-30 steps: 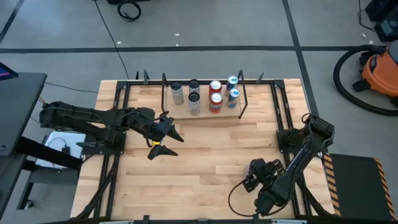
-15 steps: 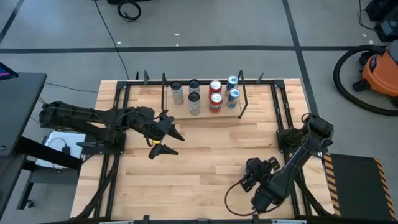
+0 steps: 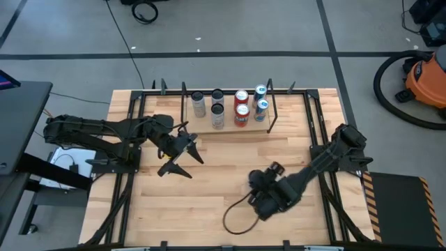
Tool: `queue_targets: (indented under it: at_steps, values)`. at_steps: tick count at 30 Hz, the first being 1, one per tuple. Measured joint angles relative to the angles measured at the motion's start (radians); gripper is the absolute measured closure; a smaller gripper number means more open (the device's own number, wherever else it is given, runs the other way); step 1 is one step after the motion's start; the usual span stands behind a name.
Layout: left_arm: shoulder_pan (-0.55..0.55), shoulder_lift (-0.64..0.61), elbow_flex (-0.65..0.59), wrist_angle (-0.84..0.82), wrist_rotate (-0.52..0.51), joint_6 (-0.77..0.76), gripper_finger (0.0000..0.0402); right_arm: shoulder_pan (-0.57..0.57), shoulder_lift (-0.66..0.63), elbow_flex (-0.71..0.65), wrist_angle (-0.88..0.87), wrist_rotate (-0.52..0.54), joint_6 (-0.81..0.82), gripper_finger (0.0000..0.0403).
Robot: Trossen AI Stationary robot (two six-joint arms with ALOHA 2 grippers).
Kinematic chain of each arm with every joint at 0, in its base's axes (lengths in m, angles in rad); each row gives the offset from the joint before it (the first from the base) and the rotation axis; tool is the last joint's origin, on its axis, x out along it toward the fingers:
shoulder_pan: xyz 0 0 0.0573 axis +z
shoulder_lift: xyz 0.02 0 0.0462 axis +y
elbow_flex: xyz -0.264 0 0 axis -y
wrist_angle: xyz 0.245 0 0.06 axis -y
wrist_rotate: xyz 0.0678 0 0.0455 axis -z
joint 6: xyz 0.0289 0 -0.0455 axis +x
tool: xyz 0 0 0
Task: Place canned beverage on shelf
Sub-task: Put the white and pink soda can aligned with the other white and pink soda can on the shelf
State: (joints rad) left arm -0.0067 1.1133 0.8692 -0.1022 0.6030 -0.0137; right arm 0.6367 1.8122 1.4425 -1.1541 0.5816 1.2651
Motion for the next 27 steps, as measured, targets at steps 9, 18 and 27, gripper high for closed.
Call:
queue_targets:
  at_steps: [9, 18, 27]
  values:
    - [0.000, 0.001, 0.000, 0.034, -0.019, 0.074, 0.0085, -0.130, 0.000, 0.015, 0.354, -0.093, -0.461, 0.0157]
    - [-0.002, 0.001, 0.000, 0.040, -0.167, -0.004, 0.0085, -0.189, 0.000, 0.015, 0.461, -0.164, -0.620, 0.0157]
    - [-0.002, 0.001, 0.000, 0.019, -0.244, -0.027, 0.0086, -0.219, 0.000, 0.015, 0.488, -0.212, -0.754, 0.0157]
